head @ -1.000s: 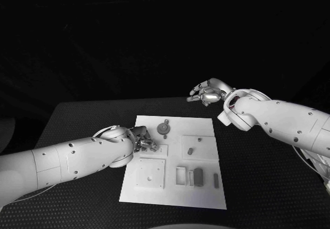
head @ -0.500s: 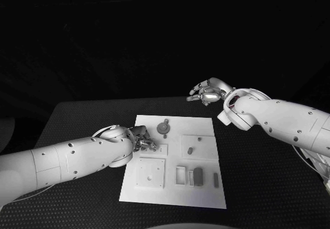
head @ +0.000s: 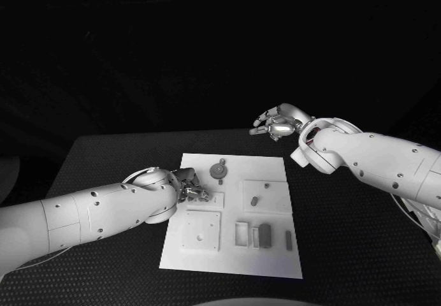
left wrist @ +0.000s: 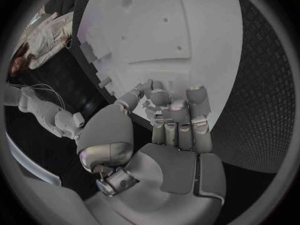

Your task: Assemble the parts on the task board

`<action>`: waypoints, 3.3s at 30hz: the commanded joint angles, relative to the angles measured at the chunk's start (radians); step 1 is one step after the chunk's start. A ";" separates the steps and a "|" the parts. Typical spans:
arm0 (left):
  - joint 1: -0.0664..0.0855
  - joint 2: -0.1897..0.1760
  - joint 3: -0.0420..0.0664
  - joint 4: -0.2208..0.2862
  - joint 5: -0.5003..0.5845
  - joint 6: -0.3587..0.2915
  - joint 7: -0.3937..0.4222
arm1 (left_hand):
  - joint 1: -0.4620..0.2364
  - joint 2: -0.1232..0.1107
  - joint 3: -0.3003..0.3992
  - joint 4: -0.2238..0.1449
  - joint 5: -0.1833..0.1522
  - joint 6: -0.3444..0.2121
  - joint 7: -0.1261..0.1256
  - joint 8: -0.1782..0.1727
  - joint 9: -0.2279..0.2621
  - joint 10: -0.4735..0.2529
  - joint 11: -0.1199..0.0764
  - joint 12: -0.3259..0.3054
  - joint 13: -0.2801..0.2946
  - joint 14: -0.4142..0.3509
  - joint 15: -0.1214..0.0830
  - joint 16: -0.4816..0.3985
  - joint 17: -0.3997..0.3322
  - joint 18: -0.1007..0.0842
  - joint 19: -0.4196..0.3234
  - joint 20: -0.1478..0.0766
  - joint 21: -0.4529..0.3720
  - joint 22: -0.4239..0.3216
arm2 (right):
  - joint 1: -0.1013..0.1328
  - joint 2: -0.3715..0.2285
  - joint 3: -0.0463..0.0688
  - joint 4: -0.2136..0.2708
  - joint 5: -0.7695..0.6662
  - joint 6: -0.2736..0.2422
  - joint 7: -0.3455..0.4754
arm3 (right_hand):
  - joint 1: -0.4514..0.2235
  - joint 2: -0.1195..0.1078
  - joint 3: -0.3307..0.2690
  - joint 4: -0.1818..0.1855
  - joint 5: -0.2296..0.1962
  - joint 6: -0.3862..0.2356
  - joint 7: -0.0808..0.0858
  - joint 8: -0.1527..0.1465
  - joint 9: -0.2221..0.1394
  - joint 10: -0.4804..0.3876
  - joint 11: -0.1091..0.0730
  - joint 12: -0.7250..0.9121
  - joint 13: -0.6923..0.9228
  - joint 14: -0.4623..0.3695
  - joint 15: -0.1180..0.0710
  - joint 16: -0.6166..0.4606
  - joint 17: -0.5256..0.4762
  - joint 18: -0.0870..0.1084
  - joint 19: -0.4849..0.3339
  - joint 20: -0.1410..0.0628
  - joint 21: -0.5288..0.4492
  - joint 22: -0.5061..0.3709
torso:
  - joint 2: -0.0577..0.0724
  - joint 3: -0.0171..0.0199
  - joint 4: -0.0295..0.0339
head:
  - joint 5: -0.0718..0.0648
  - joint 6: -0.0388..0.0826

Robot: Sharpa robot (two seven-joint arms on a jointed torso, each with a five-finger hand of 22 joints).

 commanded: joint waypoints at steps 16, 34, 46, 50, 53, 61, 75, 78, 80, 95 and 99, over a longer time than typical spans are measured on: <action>-0.001 0.003 0.000 -0.002 -0.007 -0.025 0.005 | -0.016 -0.033 -0.008 0.040 -0.012 -0.012 0.004 -0.005 0.004 -0.007 0.003 0.003 0.002 -0.009 -0.003 0.002 -0.005 0.034 0.002 -0.003 -0.012 0.016 | 0.000 -0.001 0.001 0.001 -0.001 0.010 0.005 | -0.011 0.002 0.001 0.009 0.003 0.001 0.008 -0.003 -0.002 -0.006 0.002 0.006 -0.002 -0.008 -0.002 0.006 -0.002 0.011 -0.002 0.004 -0.007 0.010 | 0.000 0.0006 -0.0003 | -0.003 0.004; -0.001 0.004 0.001 0.000 -0.012 -0.012 0.013 | -0.034 0.016 -0.133 -0.038 0.066 -0.024 0.005 -0.004 0.019 -0.019 0.005 0.003 0.015 -0.019 -0.002 0.006 -0.008 0.037 -0.012 -0.004 -0.014 0.018 | 0.000 -0.001 0.001 -0.001 0.000 0.011 0.005 | -0.012 0.000 0.001 0.009 0.003 0.000 0.008 -0.003 -0.002 -0.007 0.002 0.006 -0.003 -0.010 -0.001 0.006 -0.002 0.011 -0.003 0.004 -0.008 0.010 | 0.000 0.0011 -0.0009 | -0.005 0.000; -0.001 0.003 0.001 -0.001 -0.012 -0.018 0.015 | -0.020 0.054 -0.138 -0.057 0.069 -0.023 0.005 -0.004 0.021 -0.018 0.004 0.002 0.016 -0.019 -0.002 0.008 -0.009 0.038 -0.011 -0.003 -0.013 0.019 | 0.000 -0.001 0.001 -0.002 0.001 0.013 0.005 | -0.012 0.001 0.002 0.010 0.003 0.000 0.008 -0.003 -0.002 -0.007 0.003 0.006 -0.003 -0.011 -0.001 0.005 -0.003 0.011 -0.004 0.004 -0.009 0.010 | 0.000 0.0010 -0.0010 | -0.005 0.001; -0.001 -0.003 0.002 0.002 -0.002 -0.039 0.028 | -0.053 0.025 -0.154 -0.041 0.031 -0.024 0.005 -0.006 0.020 -0.019 0.005 -0.001 0.015 -0.021 -0.001 0.007 -0.011 0.038 -0.013 -0.003 -0.018 0.016 | 0.000 -0.001 0.001 -0.003 0.001 0.011 0.004 | -0.013 0.001 0.002 0.011 0.003 0.000 0.008 -0.003 -0.002 -0.007 0.003 0.006 -0.004 -0.011 -0.001 0.005 -0.003 0.011 -0.004 0.005 -0.009 0.010 | 0.000 0.0002 -0.0012 | -0.005 0.003; 0.000 -0.011 0.007 0.010 0.020 -0.043 0.033 | -0.094 -0.008 -0.156 0.000 -0.012 -0.024 0.004 -0.008 0.019 -0.019 0.003 -0.004 0.014 -0.022 -0.003 0.005 -0.013 0.040 -0.014 -0.005 -0.024 0.014 | 0.000 -0.001 0.001 -0.006 0.001 0.013 0.003 | -0.013 0.001 0.002 0.011 0.003 -0.001 0.008 -0.003 -0.002 -0.007 0.003 0.006 -0.004 -0.012 -0.001 0.005 -0.003 0.011 -0.004 0.005 -0.009 0.010 | 0.000 0.0001 -0.0006 | -0.007 0.005; 0.005 -0.024 0.066 0.019 0.070 -0.028 0.028 | -0.163 -0.021 -0.197 0.031 -0.011 -0.028 0.003 -0.009 0.022 -0.023 0.002 -0.007 0.016 -0.028 -0.004 0.006 -0.014 0.047 -0.022 -0.007 -0.031 0.015 | 0.000 0.000 0.000 -0.011 0.001 0.012 0.003 | -0.014 0.000 0.002 0.011 0.003 -0.002 0.009 -0.004 -0.002 -0.008 0.003 0.006 -0.004 -0.012 -0.001 0.005 -0.003 0.011 -0.005 0.005 -0.009 0.010 | 0.001 0.0008 -0.0007 | -0.006 0.012; 0.078 0.009 0.105 -0.180 0.139 0.127 0.023 | -0.101 0.099 -0.222 -0.083 0.099 -0.123 0.044 -0.067 -0.009 -0.064 0.041 -0.061 -0.026 -0.068 0.033 -0.040 -0.041 0.035 -0.066 0.012 -0.073 0.005 | 0.000 0.007 0.000 -0.027 0.001 0.015 0.003 | -0.013 0.000 0.002 0.012 0.003 -0.004 0.009 -0.005 -0.003 -0.008 0.003 0.006 -0.005 -0.012 -0.001 0.005 -0.004 0.011 -0.005 0.005 -0.009 0.010 | 0.001 0.0004 -0.0016 | -0.005 0.027; 0.088 0.025 0.105 -0.234 0.116 0.135 0.021 | -0.098 0.110 -0.224 -0.105 0.118 -0.135 0.051 -0.072 -0.014 -0.071 0.048 -0.071 -0.038 -0.074 0.041 -0.052 -0.048 0.031 -0.073 0.018 -0.085 0.000 | 0.000 0.009 0.000 -0.029 0.001 0.016 0.003 | -0.013 0.001 0.002 0.012 0.003 -0.004 0.009 -0.005 -0.003 -0.008 0.003 0.006 -0.005 -0.012 -0.001 0.005 -0.004 0.011 -0.005 0.005 -0.009 0.010 | 0.001 0.0009 -0.0015 | -0.003 0.030; 0.092 0.037 0.106 -0.268 0.097 0.137 0.025 | -0.103 0.109 -0.226 -0.106 0.115 -0.138 0.052 -0.074 -0.015 -0.071 0.050 -0.072 -0.041 -0.074 0.042 -0.053 -0.049 0.030 -0.073 0.018 -0.088 -0.001 | 0.000 0.009 0.000 -0.029 0.001 0.016 0.003 | -0.013 0.001 0.003 0.012 0.003 -0.004 0.009 -0.005 -0.003 -0.008 0.003 0.006 -0.005 -0.012 -0.001 0.005 -0.004 0.011 -0.005 0.005 -0.009 0.010 | 0.001 0.0008 -0.0016 | -0.003 0.031; 0.099 0.107 0.105 -0.392 -0.042 0.243 0.025 | -0.103 0.086 -0.221 -0.124 0.095 -0.148 0.057 -0.078 -0.021 -0.076 0.054 -0.076 -0.054 -0.079 0.046 -0.058 -0.053 0.031 -0.074 0.022 -0.101 -0.005 | 0.000 0.014 0.000 -0.031 0.001 0.019 0.001 | -0.013 0.002 0.003 0.012 0.003 -0.004 0.009 -0.005 -0.003 -0.008 0.003 0.006 -0.005 -0.012 -0.001 0.006 -0.004 0.011 -0.005 0.005 -0.009 0.011 | 0.001 -0.0015 0.0006 | -0.002 0.032; 0.098 0.121 0.104 -0.411 -0.052 0.256 0.031 | -0.113 0.061 -0.220 -0.123 0.089 -0.163 0.063 -0.086 -0.027 -0.089 0.060 -0.082 -0.061 -0.092 0.053 -0.064 -0.056 0.029 -0.083 0.027 -0.111 -0.006 | 0.000 0.016 0.000 -0.031 0.001 0.020 0.001 | -0.013 0.002 0.003 0.012 0.003 -0.004 0.009 -0.005 -0.003 -0.008 0.003 0.006 -0.006 -0.012 -0.001 0.006 -0.004 0.011 -0.005 0.005 -0.009 0.011 | 0.000 0.0001 -0.0001 | -0.001 0.031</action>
